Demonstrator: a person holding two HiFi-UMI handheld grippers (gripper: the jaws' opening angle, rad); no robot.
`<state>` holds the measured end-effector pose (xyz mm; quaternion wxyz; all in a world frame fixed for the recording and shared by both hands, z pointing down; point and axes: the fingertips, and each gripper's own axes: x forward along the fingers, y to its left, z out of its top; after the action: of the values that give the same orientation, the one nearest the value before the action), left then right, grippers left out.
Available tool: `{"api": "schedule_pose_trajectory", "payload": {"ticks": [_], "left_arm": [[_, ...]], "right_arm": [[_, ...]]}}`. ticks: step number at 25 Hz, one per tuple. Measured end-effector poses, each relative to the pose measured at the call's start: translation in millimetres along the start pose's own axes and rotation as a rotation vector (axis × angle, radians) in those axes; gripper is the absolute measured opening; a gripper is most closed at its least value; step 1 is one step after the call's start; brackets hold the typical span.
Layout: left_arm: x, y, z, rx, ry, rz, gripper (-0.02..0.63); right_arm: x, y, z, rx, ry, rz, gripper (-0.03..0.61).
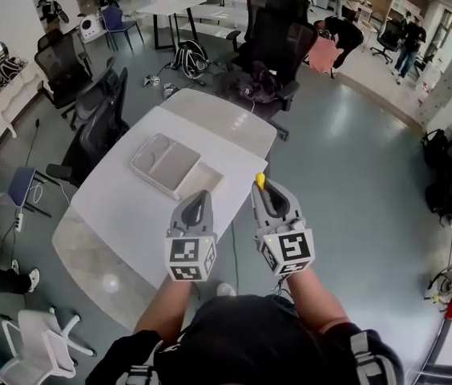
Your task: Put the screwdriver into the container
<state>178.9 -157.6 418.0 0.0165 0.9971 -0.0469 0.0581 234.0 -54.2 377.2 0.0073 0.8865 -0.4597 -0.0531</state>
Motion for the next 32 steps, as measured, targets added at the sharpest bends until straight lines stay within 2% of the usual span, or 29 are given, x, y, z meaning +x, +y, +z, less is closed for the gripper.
{"api": "schedule_pose_trajectory", "payload": {"ticks": [6, 14, 23, 32], "left_arm": [[14.4, 19.3, -1.6, -0.009, 0.01, 0.041, 0.006], [23.9, 42.8, -4.8, -0.015, 0.022, 0.17, 0.006], [39.6, 75.3, 10.3, -0.035, 0.013, 0.373, 0.006], [26.2, 117.6, 8.5, -0.064, 0.007, 0.594, 0.006]], "right_arm": [[30.9, -3.2, -7.2, 0.006, 0.009, 0.036, 0.067], [71.2, -6.7, -16.2, 0.025, 0.014, 0.149, 0.067], [135.8, 1.4, -17.3, 0.006, 0.015, 0.385, 0.067], [189.9, 45.4, -46.4, -0.02, 0.061, 0.69, 0.067]]}}
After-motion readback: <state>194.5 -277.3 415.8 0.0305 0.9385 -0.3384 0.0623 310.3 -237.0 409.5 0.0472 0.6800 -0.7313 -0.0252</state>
